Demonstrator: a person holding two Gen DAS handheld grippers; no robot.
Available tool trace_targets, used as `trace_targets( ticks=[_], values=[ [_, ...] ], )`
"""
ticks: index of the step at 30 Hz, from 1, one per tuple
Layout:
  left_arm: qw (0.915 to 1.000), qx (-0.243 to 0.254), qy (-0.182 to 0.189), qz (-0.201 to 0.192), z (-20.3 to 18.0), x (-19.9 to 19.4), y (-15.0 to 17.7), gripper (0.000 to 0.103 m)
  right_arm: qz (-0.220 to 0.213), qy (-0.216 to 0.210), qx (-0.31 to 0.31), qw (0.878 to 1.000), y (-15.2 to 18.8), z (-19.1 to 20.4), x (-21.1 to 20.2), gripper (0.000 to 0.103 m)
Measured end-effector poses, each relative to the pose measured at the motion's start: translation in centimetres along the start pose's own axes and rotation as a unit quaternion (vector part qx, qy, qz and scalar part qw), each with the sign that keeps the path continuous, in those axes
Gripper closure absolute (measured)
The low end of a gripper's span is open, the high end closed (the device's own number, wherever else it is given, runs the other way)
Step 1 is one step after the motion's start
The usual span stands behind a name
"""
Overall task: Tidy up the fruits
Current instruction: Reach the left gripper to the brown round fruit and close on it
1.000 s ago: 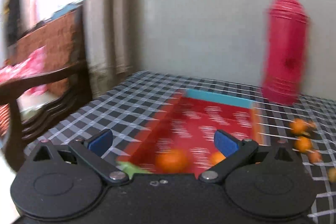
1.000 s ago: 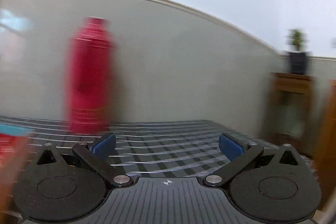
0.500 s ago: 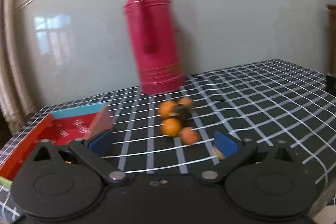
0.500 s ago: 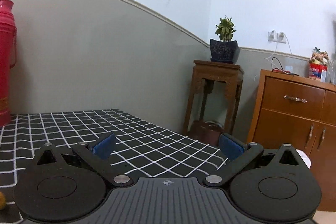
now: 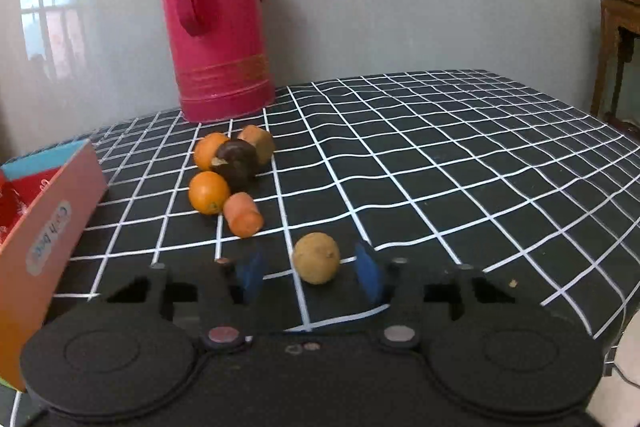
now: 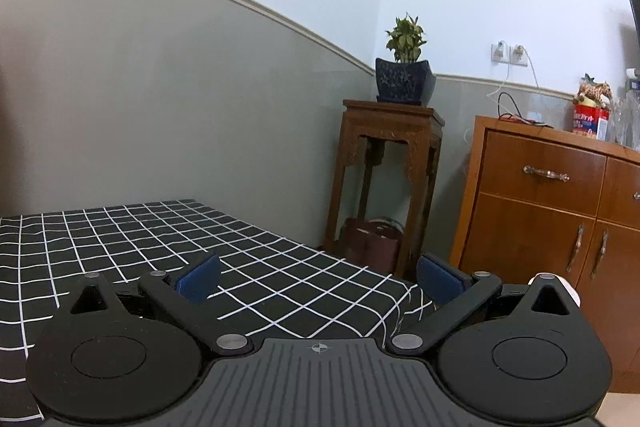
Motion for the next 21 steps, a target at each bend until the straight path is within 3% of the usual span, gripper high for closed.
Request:
trace_targets(
  ticks=[1,4,21],
  values=[
    [1.0,-0.001,0.007,0.001,0.0,0.0,0.0,0.078,0.003,-0.001,0.0,1.0,0.0,0.1,-0.1,0.0],
    [0.9998,-0.003,0.021,0.001,-0.1,-0.2,0.1,0.087,0.009,-0.006,0.003,1.0,0.0,-0.1,0.2,0.0],
    [0.9997,-0.021,0.0,-0.013,2.2,-1.7,-0.7,0.087,0.012,-0.047,0.0,0.999,-0.2,1.5,-1.0,0.0]
  ],
)
Point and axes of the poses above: each gripper's, at about its wrist camera, not at the fingertips, and x roughly the way its jaws point, z to its left, y to its underside, the point moved 1 cm from there along x, roughly the way its jaws point, and after that the axes turned 3 degrees about y, right-handed, at the moved point
